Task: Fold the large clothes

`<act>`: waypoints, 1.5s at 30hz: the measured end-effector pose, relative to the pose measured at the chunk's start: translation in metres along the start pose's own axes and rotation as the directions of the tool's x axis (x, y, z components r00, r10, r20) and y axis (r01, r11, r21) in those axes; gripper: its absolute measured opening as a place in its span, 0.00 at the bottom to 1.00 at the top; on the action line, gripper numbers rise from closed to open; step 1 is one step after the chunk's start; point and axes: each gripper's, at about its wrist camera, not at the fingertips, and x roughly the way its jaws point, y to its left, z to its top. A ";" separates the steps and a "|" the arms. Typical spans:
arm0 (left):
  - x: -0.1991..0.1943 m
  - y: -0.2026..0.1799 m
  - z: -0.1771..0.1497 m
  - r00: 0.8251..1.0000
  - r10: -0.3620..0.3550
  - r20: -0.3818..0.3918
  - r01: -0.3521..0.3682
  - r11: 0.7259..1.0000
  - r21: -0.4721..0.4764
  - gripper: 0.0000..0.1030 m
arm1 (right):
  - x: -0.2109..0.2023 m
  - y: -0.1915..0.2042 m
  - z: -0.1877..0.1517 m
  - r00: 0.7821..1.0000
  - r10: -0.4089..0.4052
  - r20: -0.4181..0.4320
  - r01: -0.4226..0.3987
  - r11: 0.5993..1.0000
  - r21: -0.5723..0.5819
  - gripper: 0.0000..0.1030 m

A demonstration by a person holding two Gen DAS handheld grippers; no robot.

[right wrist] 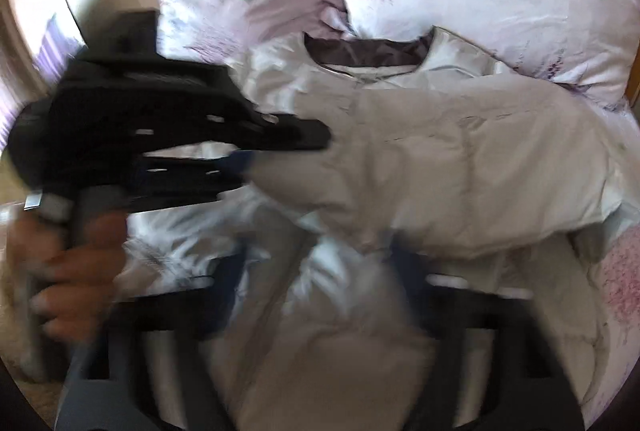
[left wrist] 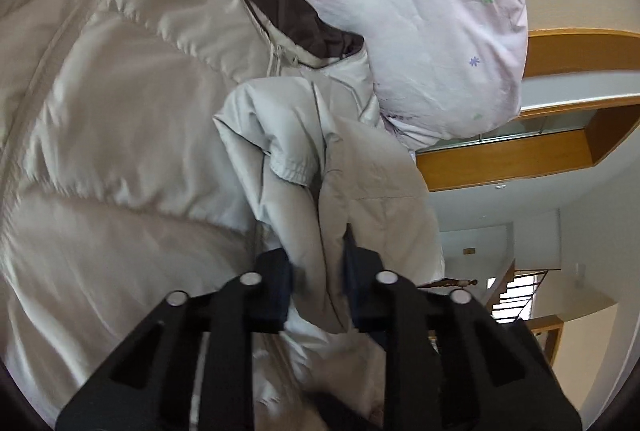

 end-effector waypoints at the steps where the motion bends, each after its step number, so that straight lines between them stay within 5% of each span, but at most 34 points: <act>1: -0.006 0.001 0.002 1.000 0.017 0.021 -0.017 1.000 0.014 0.15 | -0.001 0.005 -0.001 1.000 0.000 0.004 0.000 1.000 -0.013 0.83; 4: -0.030 0.000 0.014 0.995 0.057 0.085 -0.062 0.996 0.062 0.14 | -0.025 0.000 -0.001 0.998 0.029 0.058 -0.030 0.999 0.018 0.80; 8: -0.061 0.011 0.031 0.971 0.167 0.172 -0.183 0.980 0.083 0.18 | -0.031 -0.022 0.014 0.995 0.050 0.085 -0.062 0.988 0.142 0.54; 11: -0.074 0.025 0.033 0.946 0.260 0.195 -0.277 0.958 0.066 0.24 | -0.012 -0.031 0.029 0.993 0.113 0.028 -0.116 0.962 0.246 0.34; 15: -0.113 0.030 0.021 0.926 0.274 0.260 -0.303 0.950 0.077 0.65 | 0.031 -0.013 0.047 0.983 0.167 -0.073 -0.142 0.954 0.264 0.17; 18: -0.158 0.031 -0.003 0.914 0.241 0.326 -0.290 0.950 0.111 0.73 | 0.054 0.009 0.060 0.972 0.207 -0.112 -0.173 0.951 0.255 0.15; 22: -0.219 0.042 -0.045 0.876 0.230 0.425 -0.306 0.945 0.119 0.76 | 0.086 0.041 0.079 0.963 0.225 -0.145 -0.193 0.959 0.209 0.15; 26: -0.278 0.078 -0.089 0.785 0.313 0.534 -0.374 0.928 0.005 0.76 | 0.139 0.056 0.075 0.942 0.161 -0.293 -0.103 0.973 0.205 0.15; 28: -0.298 0.096 -0.102 0.759 0.337 0.557 -0.375 0.926 -0.050 0.76 | 0.149 0.055 0.075 0.945 0.160 -0.285 -0.098 0.970 0.220 0.15; 31: -0.331 0.128 -0.121 0.695 0.404 0.595 -0.386 0.907 -0.166 0.75 | 0.131 0.055 0.076 0.944 0.199 -0.262 -0.134 0.960 0.246 0.17; 33: -0.351 0.152 -0.129 0.656 0.447 0.609 -0.357 0.894 -0.272 0.75 | 0.111 0.055 0.074 0.948 0.221 -0.227 -0.165 0.956 0.243 0.37; 35: -0.363 0.175 -0.132 0.644 0.460 0.611 -0.299 0.887 -0.352 0.73 | 0.091 0.054 0.071 0.955 0.232 -0.183 -0.185 0.952 0.244 0.51; 42: -0.374 0.228 -0.124 0.646 0.456 0.612 -0.096 0.844 -0.528 0.58 | 0.052 0.040 0.064 0.950 0.282 -0.134 -0.242 0.936 0.257 0.51; 45: -0.380 0.244 -0.120 0.622 0.472 0.625 -0.036 0.814 -0.579 0.41 | 0.044 0.036 0.063 0.951 0.281 -0.129 -0.244 0.938 0.247 0.51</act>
